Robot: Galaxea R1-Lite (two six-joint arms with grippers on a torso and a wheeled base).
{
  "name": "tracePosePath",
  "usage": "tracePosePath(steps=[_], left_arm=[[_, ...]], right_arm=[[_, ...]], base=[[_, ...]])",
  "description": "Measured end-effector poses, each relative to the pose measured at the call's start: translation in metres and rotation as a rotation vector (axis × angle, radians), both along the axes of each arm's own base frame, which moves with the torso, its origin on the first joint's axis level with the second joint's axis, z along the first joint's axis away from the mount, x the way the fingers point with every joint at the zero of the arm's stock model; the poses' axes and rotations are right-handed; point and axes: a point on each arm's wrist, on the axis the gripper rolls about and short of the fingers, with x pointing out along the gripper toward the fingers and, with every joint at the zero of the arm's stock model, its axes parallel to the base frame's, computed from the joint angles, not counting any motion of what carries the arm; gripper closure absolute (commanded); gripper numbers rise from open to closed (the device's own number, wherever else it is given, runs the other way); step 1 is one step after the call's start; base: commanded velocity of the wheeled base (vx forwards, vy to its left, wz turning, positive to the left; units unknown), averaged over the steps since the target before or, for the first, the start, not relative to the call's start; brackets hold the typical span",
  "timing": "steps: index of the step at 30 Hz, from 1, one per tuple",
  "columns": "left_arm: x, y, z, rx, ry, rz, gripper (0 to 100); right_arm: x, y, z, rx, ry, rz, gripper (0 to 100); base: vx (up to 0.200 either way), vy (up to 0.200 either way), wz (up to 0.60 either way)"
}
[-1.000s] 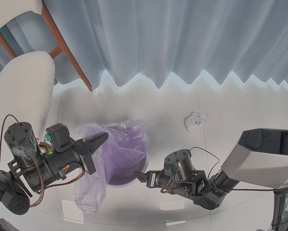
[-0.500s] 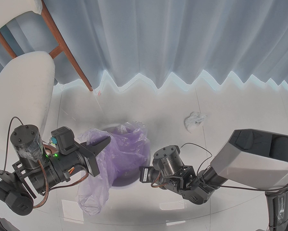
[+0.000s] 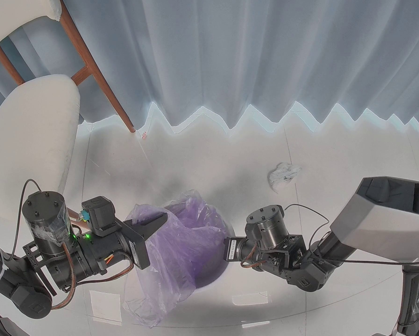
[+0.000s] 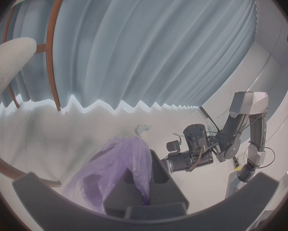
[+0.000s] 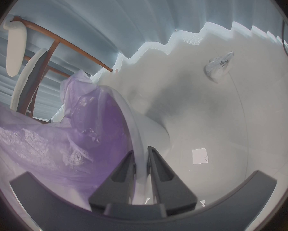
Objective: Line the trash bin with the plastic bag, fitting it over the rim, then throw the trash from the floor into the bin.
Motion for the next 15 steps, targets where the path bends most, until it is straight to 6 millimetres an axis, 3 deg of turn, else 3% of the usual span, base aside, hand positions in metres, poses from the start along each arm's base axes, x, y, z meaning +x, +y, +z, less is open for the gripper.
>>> tracePosePath(steps=[9,15], left_arm=[[0.009,-0.004,-0.006,-0.046,0.014,0.011,100],[0.022,-0.016,-0.018,-0.098,-0.038,0.003,100]], right_arm=[[-0.002,-0.031,0.006,0.004,-0.040,-0.044,100],[-0.005,-0.041,0.004,0.027,-0.083,-0.054,100]], base=[[0.000,0.000,0.00],[0.000,0.000,0.00]])
